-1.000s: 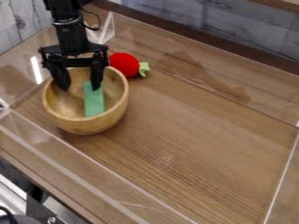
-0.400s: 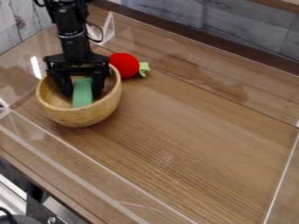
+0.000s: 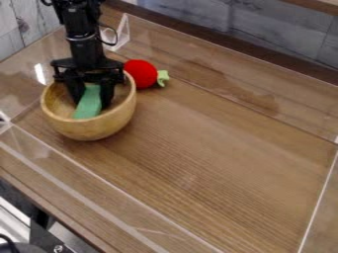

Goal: Remove the green stick from the brown bowl and put it on the table

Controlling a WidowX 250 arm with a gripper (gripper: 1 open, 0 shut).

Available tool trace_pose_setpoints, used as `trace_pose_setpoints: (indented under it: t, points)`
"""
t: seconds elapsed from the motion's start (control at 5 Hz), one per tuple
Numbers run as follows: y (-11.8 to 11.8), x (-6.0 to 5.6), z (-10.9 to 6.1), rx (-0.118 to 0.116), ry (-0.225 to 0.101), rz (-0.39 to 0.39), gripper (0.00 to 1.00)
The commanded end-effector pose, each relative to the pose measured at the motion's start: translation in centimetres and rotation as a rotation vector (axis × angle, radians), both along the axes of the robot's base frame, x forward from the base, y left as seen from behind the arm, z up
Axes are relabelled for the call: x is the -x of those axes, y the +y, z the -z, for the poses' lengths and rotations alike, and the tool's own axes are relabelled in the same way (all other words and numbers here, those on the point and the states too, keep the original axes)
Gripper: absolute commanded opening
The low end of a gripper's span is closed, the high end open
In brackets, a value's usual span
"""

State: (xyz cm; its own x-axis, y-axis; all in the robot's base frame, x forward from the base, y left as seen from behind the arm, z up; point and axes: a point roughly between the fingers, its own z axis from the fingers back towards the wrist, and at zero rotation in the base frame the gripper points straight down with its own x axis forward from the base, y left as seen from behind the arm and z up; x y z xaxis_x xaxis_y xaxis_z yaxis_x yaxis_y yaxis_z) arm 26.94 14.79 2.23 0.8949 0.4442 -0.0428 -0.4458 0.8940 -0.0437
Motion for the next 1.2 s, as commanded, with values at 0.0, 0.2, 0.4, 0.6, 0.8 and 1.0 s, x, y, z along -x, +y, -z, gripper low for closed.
trace_pose_setpoints:
  t: [0.0, 0.2, 0.4, 0.6, 0.8, 1.0]
  points:
    - [-0.1, -0.7, 0.6, 0.006, -0.014, 0.085, 0.0]
    - [-0.4, -0.6, 0.8, 0.008, -0.012, 0.06, 0.0]
    - [-0.7, -0.5, 0.9, 0.01, -0.01, 0.035, 0.0]
    - [-0.9, -0.3, 0.9, 0.012, -0.008, 0.003, 0.0]
    - [-1.1, -0.1, 0.9, 0.015, -0.006, -0.03, 0.0]
    - [-1.3, -0.1, 0.9, 0.018, -0.002, -0.044, 0.0]
